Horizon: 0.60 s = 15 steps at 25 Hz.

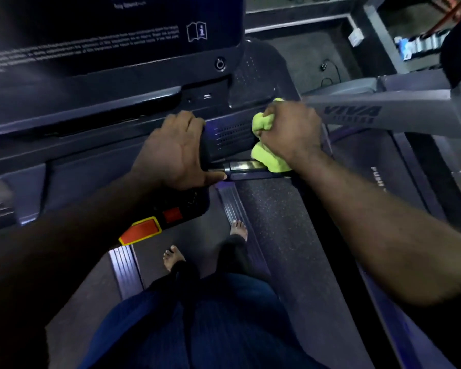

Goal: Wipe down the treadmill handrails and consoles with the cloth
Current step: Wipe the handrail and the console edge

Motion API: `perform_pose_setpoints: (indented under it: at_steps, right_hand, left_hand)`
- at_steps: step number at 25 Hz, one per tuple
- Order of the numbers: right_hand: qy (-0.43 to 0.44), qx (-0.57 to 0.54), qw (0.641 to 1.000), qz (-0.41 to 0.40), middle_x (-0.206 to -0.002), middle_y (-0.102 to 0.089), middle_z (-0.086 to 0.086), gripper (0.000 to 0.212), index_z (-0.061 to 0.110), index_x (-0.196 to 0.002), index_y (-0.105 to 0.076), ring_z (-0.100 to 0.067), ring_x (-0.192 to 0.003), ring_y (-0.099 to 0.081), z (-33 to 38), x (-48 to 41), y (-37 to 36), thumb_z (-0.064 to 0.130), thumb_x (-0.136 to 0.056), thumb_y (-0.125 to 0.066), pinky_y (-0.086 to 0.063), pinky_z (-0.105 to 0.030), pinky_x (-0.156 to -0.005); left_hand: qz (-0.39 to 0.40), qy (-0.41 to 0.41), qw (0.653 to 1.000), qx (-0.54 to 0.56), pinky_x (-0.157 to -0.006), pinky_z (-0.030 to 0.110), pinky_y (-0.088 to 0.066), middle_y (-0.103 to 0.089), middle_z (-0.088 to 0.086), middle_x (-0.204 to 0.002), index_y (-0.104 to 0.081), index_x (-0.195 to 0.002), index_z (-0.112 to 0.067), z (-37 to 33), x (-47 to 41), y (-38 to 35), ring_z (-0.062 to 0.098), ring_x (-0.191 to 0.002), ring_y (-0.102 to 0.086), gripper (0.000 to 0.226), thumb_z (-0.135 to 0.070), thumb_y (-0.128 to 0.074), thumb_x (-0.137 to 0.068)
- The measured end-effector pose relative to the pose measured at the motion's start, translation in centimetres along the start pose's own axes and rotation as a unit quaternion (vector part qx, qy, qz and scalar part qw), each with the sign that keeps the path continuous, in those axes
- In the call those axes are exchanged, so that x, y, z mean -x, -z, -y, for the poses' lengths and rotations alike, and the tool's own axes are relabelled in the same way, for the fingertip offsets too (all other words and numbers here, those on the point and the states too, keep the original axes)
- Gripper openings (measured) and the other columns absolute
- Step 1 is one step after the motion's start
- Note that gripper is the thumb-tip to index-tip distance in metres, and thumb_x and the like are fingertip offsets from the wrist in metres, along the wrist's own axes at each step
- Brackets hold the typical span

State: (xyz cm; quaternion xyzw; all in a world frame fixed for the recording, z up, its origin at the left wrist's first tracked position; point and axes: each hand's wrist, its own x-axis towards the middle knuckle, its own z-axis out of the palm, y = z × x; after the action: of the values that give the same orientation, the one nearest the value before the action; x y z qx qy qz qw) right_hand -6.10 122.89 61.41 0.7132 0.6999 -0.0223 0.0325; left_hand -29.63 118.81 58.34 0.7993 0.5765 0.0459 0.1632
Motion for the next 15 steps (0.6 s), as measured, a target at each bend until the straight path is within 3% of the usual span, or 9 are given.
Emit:
perform_pose_setpoints:
  at_steps: [3, 7, 9, 12, 15]
  right_hand:
    - [0.038, -0.036, 0.998, 0.021, -0.106, -0.076, -0.003, 0.037, 0.029, -0.113, -0.073, -0.034, -0.099, -0.072, 1.9, 0.1, -0.1, 0.043, -0.078, -0.072, -0.058, -0.04, -0.081]
    - [0.207, -0.027, 0.977, 0.03, -0.102, -0.073, -0.004, 0.027, 0.023, -0.104, -0.071, -0.035, -0.095, -0.072, 5.1, 0.7, -0.6, 0.028, -0.078, -0.066, -0.049, -0.038, -0.069]
    - [0.204, 0.011, 0.978, 0.046, -0.101, -0.072, -0.007, 0.025, 0.022, -0.104, -0.072, -0.037, -0.095, -0.072, 2.1, -0.6, -0.2, 0.031, -0.081, -0.067, -0.049, -0.038, -0.07]
    - [0.102, 0.044, 0.992, 0.057, -0.098, -0.073, -0.014, 0.03, 0.021, -0.103, -0.074, -0.04, -0.093, -0.072, -3.9, -2.9, 1.2, 0.038, -0.079, -0.072, -0.055, -0.041, -0.076]
    - [0.171, 0.036, 0.983, 0.049, -0.084, -0.067, -0.01, 0.023, 0.017, -0.096, -0.072, -0.038, -0.084, -0.072, -0.5, -2.1, 0.7, 0.031, -0.077, -0.07, -0.049, -0.037, -0.066]
  left_hand:
    - [0.016, 0.011, 1.0, -0.02, -0.105, 0.053, -0.047, -0.047, 0.008, -0.137, -0.045, -0.143, -0.016, -0.2, -0.4, -0.3, 0.033, -0.117, -0.047, 0.123, -0.099, -0.054, -0.053]
    - [0.023, 0.014, 1.0, -0.009, -0.108, 0.051, -0.043, -0.046, 0.011, -0.14, -0.044, -0.148, -0.013, -0.4, -0.1, -0.3, 0.035, -0.12, -0.045, 0.126, -0.095, -0.057, -0.054]
    - [0.031, 0.023, 0.999, -0.001, -0.112, 0.049, -0.04, -0.044, 0.01, -0.143, -0.042, -0.151, -0.012, -0.7, 0.0, -0.1, 0.034, -0.125, -0.043, 0.128, -0.095, -0.059, -0.054]
    - [0.033, 0.039, 0.999, -0.003, -0.118, 0.047, -0.036, -0.042, 0.009, -0.145, -0.037, -0.154, -0.013, -0.6, -0.1, -0.1, 0.033, -0.13, -0.041, 0.133, -0.095, -0.062, -0.053]
    - [0.04, 0.055, 0.997, 0.027, -0.119, 0.048, -0.033, -0.039, 0.011, -0.147, -0.027, -0.158, -0.011, -0.8, 0.0, -0.1, 0.034, -0.132, -0.039, 0.138, -0.09, -0.068, -0.052]
